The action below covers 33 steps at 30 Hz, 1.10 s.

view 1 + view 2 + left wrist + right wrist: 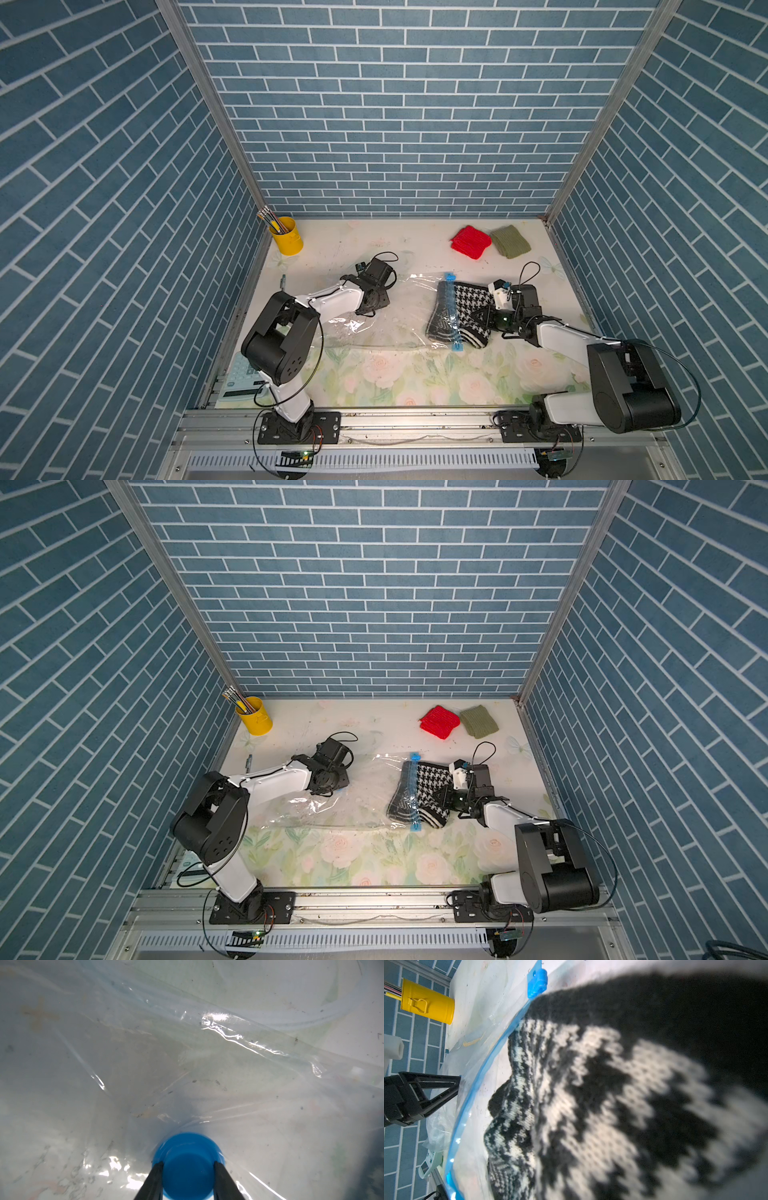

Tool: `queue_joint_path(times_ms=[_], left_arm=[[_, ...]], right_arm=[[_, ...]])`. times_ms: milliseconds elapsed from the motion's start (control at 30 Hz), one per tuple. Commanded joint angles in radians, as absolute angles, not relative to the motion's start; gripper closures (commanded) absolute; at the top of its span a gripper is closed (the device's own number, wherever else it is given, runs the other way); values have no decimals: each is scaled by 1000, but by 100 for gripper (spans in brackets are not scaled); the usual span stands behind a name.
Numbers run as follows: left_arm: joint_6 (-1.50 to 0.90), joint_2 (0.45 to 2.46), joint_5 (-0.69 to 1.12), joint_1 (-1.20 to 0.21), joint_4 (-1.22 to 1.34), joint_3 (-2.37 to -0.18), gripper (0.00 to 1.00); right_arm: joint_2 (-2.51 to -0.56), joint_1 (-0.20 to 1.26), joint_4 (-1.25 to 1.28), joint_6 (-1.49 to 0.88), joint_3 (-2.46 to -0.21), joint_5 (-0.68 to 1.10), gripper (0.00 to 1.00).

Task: Take the scarf out of the vacuum bag
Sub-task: Take out the scarf from the vacuum bag.

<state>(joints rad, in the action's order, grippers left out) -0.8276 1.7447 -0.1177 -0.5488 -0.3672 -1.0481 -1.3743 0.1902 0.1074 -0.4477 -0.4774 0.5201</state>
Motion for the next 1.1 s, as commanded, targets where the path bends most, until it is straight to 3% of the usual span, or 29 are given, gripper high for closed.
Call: queue_joint_path(times_ms=[0, 1067], left_arm=[[-842, 1720, -163, -543, -380, -1029, 91], [-841, 1718, -165, -543, -378, -1025, 91]], right_arm=[[-1370, 178, 110, -437, -490, 505, 100], [-1406, 95, 79, -454, -534, 454, 100]])
